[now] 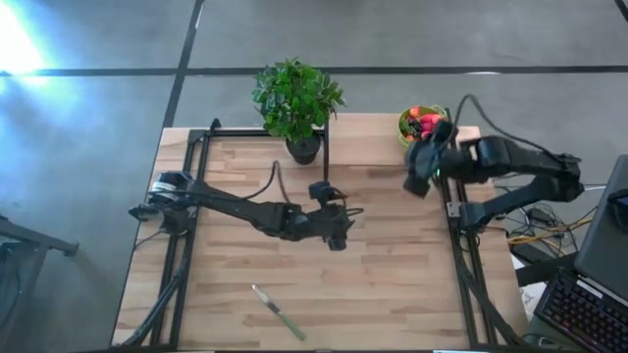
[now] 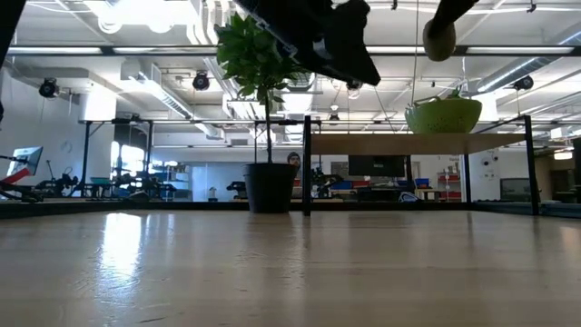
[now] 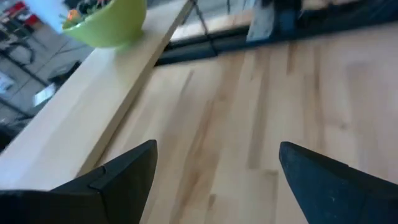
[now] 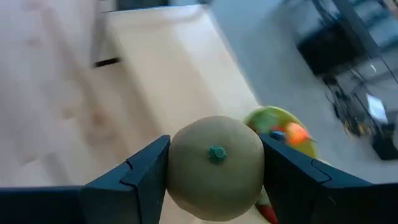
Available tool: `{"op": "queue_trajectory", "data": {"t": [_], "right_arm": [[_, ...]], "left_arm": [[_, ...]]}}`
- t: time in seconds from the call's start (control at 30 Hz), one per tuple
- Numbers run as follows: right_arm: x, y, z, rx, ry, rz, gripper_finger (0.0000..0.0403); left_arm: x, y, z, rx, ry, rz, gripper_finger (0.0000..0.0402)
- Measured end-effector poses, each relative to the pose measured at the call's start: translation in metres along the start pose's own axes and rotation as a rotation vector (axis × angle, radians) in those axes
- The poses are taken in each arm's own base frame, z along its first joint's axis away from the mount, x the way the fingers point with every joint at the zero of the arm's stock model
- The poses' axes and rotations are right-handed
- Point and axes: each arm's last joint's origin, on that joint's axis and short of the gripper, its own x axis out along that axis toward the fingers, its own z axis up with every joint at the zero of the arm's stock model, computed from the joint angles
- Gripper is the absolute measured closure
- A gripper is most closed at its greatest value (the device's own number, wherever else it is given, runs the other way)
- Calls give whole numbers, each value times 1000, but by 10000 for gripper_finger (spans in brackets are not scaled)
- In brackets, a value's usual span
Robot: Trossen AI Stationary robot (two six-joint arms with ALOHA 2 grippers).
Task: Pick & Place Fruit
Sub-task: Put the kiwi into the green strainer bowl on the shelf
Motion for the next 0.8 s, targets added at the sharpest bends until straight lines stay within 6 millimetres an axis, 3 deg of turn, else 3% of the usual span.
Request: {"op": "queue_trajectory", "data": {"t": [0.17, 0.33, 0.6, 0.8], "right_arm": [[12, -33, 5, 113, -4, -93, 184], [27, -60, 8, 188, -15, -57, 185], [52, -97, 2, 338, 7, -187, 187], [75, -109, -9, 418, 10, -218, 185]], "left_arm": [[-6, 0, -10, -81, -164, -77, 60], [-19, 5, -15, -149, -323, -189, 60], [-40, 15, -26, -158, -351, -266, 60], [-49, 22, -23, -174, -378, -271, 60]]}}
